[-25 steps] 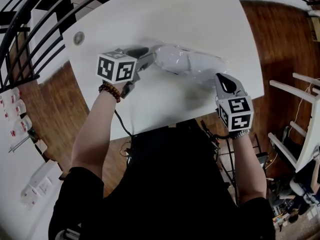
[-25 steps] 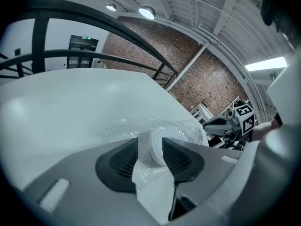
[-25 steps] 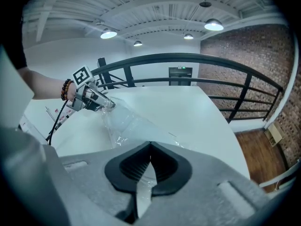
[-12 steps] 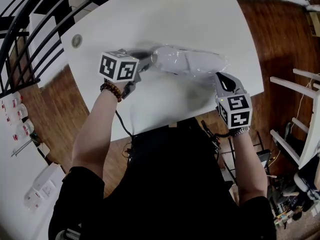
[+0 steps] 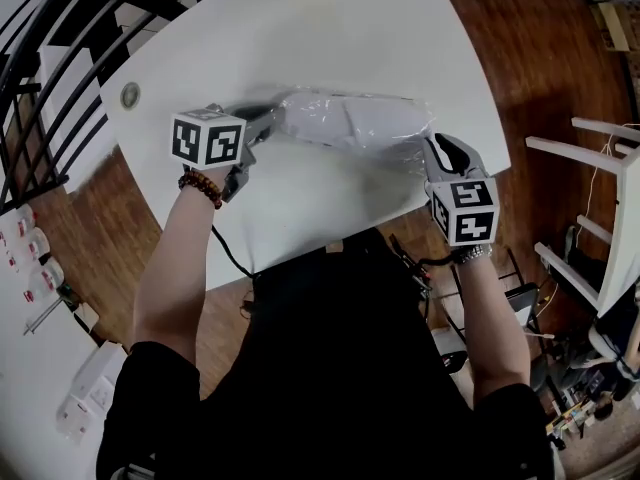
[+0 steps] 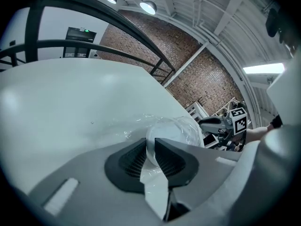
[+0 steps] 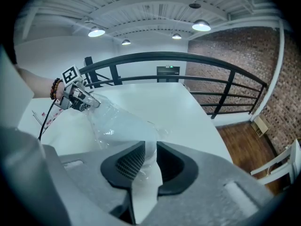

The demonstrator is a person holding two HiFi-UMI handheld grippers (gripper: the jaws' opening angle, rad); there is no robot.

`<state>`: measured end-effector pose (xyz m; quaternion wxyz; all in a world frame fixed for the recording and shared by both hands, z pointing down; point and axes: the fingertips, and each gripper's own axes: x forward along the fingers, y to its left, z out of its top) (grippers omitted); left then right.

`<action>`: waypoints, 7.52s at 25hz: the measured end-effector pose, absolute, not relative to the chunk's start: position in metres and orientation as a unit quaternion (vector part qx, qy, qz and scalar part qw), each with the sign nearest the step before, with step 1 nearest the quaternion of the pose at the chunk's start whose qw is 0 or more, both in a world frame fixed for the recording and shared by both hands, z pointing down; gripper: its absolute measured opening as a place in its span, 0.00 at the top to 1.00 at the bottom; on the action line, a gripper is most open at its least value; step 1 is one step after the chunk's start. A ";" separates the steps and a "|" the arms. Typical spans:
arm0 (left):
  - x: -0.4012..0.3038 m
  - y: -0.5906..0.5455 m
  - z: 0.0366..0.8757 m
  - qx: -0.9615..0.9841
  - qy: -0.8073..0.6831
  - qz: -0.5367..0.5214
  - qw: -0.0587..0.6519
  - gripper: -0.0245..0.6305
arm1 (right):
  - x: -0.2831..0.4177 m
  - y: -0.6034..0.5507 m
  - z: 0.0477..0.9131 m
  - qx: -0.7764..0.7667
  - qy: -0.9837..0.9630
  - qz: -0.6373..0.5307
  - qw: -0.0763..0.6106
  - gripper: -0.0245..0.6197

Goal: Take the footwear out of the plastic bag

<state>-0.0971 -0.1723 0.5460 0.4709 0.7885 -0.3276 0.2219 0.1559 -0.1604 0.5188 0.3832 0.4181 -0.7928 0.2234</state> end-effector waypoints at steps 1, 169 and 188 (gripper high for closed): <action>-0.096 -0.175 0.544 0.790 -0.331 0.219 0.467 0.85 | 0.159 -0.160 0.521 0.419 -0.791 0.231 0.382 0.85; -0.219 -0.133 0.542 0.681 -0.475 0.044 0.555 0.85 | 0.169 -0.161 0.554 0.382 -0.778 0.206 0.455 0.86; -0.219 -0.132 0.541 0.676 -0.482 0.029 0.557 0.85 | 0.193 -0.210 0.556 0.432 -0.762 0.272 0.397 0.77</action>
